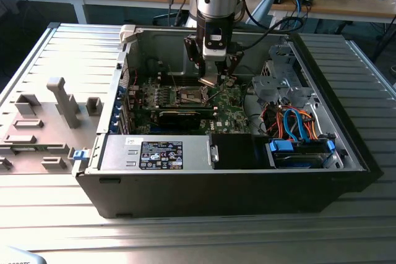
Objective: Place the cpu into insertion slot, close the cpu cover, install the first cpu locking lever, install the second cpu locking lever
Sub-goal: 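Place the cpu into insertion slot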
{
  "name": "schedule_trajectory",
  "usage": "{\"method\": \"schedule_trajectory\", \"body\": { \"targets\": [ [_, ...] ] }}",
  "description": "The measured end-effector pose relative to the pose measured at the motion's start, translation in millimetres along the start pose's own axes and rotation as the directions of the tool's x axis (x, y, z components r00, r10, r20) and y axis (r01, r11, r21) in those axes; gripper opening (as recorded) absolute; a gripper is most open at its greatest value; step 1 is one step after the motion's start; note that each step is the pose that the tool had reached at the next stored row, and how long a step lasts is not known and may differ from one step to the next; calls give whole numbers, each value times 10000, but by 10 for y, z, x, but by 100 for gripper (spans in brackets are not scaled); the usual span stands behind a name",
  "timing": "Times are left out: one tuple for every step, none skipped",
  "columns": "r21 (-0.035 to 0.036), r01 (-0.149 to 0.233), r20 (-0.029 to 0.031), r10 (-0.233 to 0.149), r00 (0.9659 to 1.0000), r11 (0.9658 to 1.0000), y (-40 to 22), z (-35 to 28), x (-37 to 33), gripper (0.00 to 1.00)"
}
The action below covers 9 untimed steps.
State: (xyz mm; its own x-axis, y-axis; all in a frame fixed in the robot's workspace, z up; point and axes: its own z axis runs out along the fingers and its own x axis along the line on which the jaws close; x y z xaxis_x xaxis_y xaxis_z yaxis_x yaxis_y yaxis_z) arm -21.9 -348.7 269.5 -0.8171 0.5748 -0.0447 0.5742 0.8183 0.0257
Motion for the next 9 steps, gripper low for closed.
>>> {"method": "schedule_trajectory", "body": {
  "targets": [
    [0, -9, 0, 9, 10000, 10000, 0, 0, 0, 54],
    [1, -14, 1, 14, 10000, 10000, 0, 0, 0, 54],
    [1, -27, 1, 27, 10000, 10000, 0, 1, 0, 54],
    [1, -37, 1, 37, 10000, 10000, 0, 1, 0, 54],
    [1, -43, 1, 43, 10000, 10000, 0, 1, 0, 54],
    [1, -49, 2, 49, 10000, 10000, 0, 1, 0, 54],
    [2, -59, 2, 59, 10000, 10000, 0, 1, 0, 54],
    [3, -69, 3, 69, 10000, 10000, 0, 1, 0, 54],
    [3, -82, 2, 82, 10000, 10000, 0, 2, 0, 54]
  ]
}}
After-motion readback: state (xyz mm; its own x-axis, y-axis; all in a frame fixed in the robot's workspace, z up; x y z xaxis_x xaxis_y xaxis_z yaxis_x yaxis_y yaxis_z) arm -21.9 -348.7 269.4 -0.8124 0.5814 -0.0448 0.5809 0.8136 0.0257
